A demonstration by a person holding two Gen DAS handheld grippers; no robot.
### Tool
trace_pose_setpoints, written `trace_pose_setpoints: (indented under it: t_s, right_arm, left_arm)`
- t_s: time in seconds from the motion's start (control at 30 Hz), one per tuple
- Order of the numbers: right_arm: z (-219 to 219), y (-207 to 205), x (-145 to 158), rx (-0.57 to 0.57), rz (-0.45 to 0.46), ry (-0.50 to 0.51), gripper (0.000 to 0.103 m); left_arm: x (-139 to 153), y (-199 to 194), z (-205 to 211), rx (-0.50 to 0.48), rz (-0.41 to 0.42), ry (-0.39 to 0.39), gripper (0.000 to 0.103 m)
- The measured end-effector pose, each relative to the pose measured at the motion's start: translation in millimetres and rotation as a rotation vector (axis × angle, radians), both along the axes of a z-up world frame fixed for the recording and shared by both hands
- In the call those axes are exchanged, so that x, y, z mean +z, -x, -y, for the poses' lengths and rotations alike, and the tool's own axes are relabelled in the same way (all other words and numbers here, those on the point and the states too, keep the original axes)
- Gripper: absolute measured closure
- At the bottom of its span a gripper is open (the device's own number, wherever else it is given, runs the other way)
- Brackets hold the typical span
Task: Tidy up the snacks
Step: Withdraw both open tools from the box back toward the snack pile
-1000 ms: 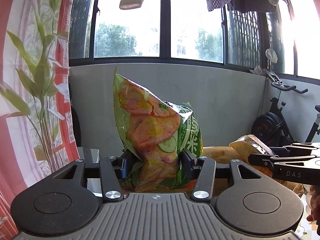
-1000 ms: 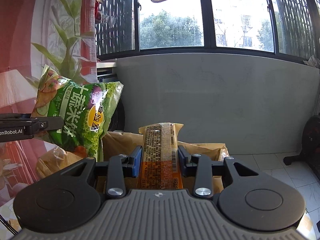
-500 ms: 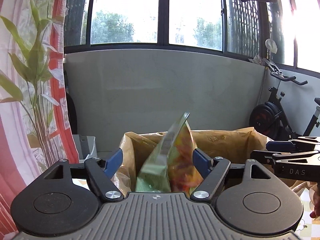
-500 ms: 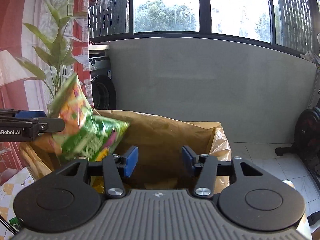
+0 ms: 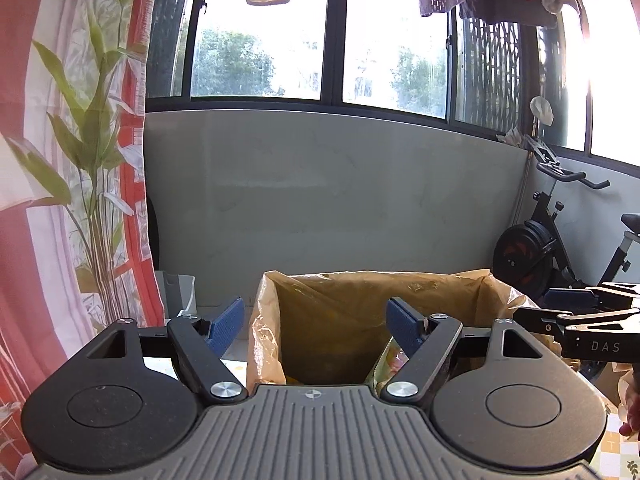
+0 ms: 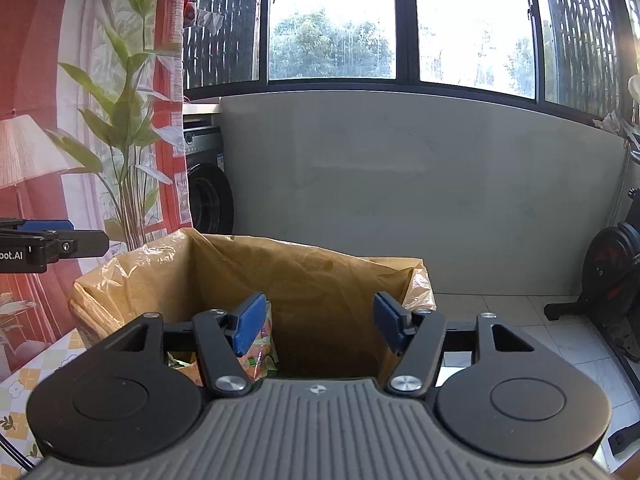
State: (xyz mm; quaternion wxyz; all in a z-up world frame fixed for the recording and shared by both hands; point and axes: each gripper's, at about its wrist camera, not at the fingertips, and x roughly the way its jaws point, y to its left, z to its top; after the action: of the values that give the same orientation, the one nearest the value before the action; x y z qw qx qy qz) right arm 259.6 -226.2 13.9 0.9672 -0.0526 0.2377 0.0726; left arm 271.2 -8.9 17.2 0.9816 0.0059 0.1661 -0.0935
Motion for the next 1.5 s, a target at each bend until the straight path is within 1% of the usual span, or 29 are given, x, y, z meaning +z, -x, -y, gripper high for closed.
trace_pose_setpoints:
  t_s: [0.2, 0.27, 0.33, 0.4, 0.47, 0.63, 0.77, 1.0, 1.2, 1.5]
  right_arm:
    - [1.4, 27.1, 8.3, 0.020, 0.006, -0.018, 0.034]
    - [2.0, 36.8, 8.6, 0.025, 0.006, -0.029, 0.030]
    - [2.3, 45.8, 7.3, 0.029, 0.000, -0.034, 0.029]
    - [2.4, 54.3, 5.8, 0.033, -0.003, -0.037, 0.028]
    - [2.8, 61.9, 4.3, 0.035, -0.005, -0.043, 0.025]
    - [5.4, 81.3, -2.1, 0.025, -0.015, -0.086, 0.023]
    - [9.5, 96.2, -11.4, 0.007, -0.028, -0.115, 0.023]
    - [11.2, 120.9, -29.8, 0.004, -0.028, -0.106, 0.023]
    - [9.8, 138.7, -49.7, 0.005, -0.032, -0.082, 0.023]
    - [17.4, 162.3, -79.1, -0.076, -0.048, -0.156, 0.023]
  left_arm:
    - [4.6, 30.9, -13.6, 0.010, 0.009, 0.007, 0.023]
    - [4.3, 40.5, -18.5, 0.017, 0.010, 0.005, 0.023]
    - [3.0, 50.1, -23.8, 0.025, 0.007, 0.007, 0.021]
    - [0.9, 58.0, -28.8, 0.036, 0.005, 0.011, 0.018]
    - [-1.6, 65.9, -32.6, 0.043, 0.007, 0.012, 0.017]
    - [-13.1, 87.5, -37.8, 0.039, 0.004, 0.007, 0.017]
    - [-24.6, 103.9, -38.8, 0.034, -0.001, -0.010, 0.017]
    - [-48.6, 128.9, -38.7, 0.044, -0.022, -0.001, 0.017]
    - [-68.5, 140.0, -36.5, 0.046, -0.044, 0.016, 0.017]
    - [-96.6, 153.2, -28.0, 0.054, -0.057, -0.020, 0.017]
